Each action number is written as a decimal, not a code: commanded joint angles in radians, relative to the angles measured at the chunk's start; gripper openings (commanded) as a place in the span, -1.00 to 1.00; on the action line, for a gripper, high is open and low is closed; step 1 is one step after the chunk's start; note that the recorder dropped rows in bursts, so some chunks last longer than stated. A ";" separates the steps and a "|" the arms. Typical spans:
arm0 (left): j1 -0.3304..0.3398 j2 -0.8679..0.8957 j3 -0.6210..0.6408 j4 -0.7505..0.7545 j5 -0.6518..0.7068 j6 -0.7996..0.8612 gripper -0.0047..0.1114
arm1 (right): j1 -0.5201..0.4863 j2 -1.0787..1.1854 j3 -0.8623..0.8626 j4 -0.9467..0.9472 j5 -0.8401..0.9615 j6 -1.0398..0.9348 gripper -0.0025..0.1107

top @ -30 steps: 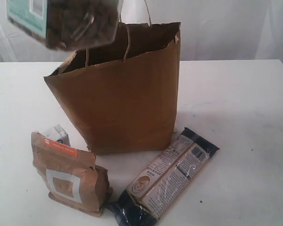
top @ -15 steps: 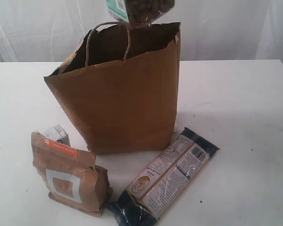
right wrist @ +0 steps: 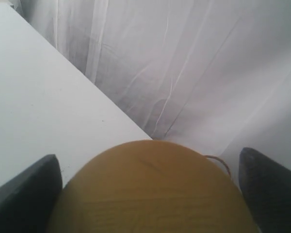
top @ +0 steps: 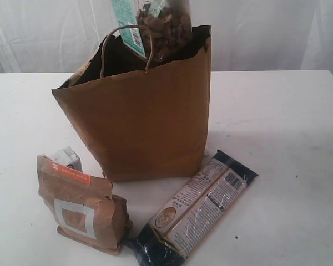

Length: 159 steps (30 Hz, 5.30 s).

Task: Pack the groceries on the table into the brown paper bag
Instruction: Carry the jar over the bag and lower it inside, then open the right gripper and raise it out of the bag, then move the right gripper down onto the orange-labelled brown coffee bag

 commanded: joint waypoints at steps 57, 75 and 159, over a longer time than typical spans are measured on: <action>0.003 0.003 0.004 -0.022 0.023 -0.008 -0.92 | -0.001 0.209 -0.003 -0.173 0.291 0.153 0.16; 0.003 0.003 0.004 -0.022 0.026 -0.008 -0.92 | -0.001 0.209 -0.003 -0.192 0.316 0.153 0.89; 0.003 0.005 0.039 -0.022 -0.085 -0.004 -0.92 | 0.303 -0.015 0.367 0.264 0.408 -0.257 0.10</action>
